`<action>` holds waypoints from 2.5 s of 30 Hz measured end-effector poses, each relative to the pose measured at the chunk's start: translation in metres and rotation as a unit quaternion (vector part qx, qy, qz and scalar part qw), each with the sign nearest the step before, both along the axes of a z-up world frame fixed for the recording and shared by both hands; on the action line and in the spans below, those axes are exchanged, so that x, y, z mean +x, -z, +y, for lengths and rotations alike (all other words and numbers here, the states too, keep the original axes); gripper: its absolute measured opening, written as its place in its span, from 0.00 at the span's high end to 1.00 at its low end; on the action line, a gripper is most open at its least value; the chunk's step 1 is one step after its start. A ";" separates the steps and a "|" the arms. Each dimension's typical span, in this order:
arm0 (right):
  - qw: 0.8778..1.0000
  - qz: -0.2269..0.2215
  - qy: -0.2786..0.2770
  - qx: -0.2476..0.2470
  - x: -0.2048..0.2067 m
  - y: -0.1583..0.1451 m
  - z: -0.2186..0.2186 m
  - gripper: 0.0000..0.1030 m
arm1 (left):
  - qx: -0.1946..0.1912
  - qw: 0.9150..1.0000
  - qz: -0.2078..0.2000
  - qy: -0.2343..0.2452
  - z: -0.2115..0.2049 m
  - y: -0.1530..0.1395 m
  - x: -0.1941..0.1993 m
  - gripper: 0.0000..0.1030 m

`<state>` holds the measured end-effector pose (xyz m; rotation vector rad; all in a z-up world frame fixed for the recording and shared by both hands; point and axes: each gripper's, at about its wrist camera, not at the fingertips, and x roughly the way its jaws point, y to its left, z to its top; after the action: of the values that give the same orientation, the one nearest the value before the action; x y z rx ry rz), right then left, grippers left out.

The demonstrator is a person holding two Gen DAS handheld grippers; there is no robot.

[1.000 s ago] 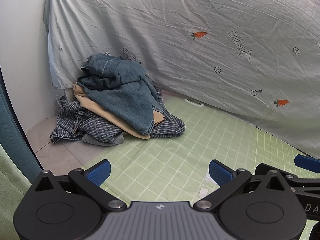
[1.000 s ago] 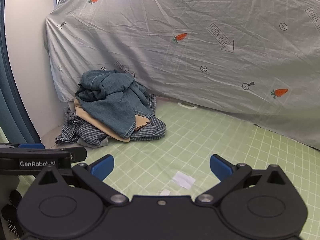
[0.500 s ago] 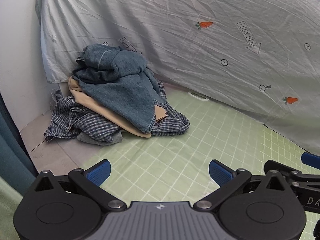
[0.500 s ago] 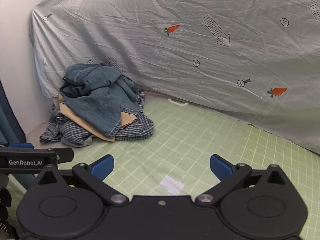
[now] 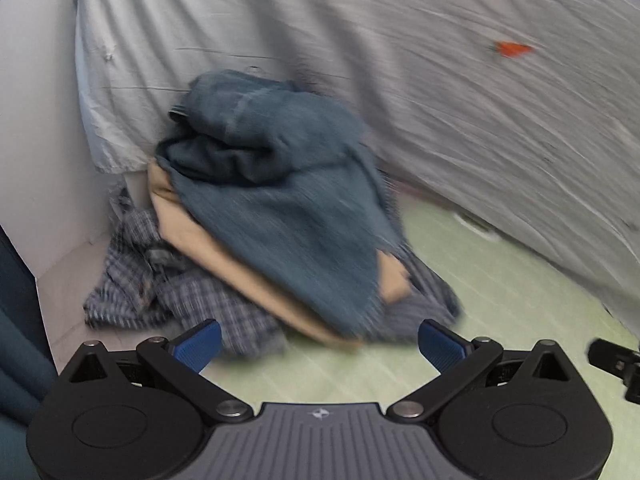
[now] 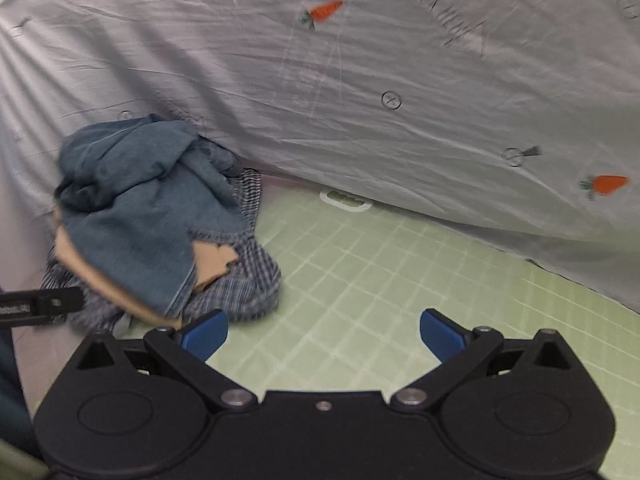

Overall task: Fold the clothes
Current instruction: 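Grasp the blue jeans on the pile with both grippers, then pull the jeans off the pile and spread them on the mat with both grippers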

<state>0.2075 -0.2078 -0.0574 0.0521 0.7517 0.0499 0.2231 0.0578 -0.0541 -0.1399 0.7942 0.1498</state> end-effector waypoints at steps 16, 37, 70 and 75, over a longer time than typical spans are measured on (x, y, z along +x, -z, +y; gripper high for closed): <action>0.811 0.154 0.044 0.563 0.273 0.133 0.011 0.14 | -0.354 0.907 -0.084 -0.212 0.154 0.037 0.156 0.12; 0.756 0.075 -0.049 0.649 0.287 0.068 0.085 0.93 | -0.344 0.912 -0.072 -0.211 0.130 -0.015 0.137 0.57; 0.801 0.011 0.432 0.414 -0.362 0.092 -0.271 0.79 | -0.266 0.928 0.217 0.143 -0.276 0.096 -0.187 0.56; 0.804 -0.008 0.427 0.414 -0.389 0.091 -0.293 0.65 | -0.249 0.941 0.203 0.107 -0.250 0.083 -0.183 0.55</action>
<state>-0.1811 -0.5004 -0.1486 1.2273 0.5831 -0.4921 0.0405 -0.1922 -0.1374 -0.5115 1.2432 -0.2416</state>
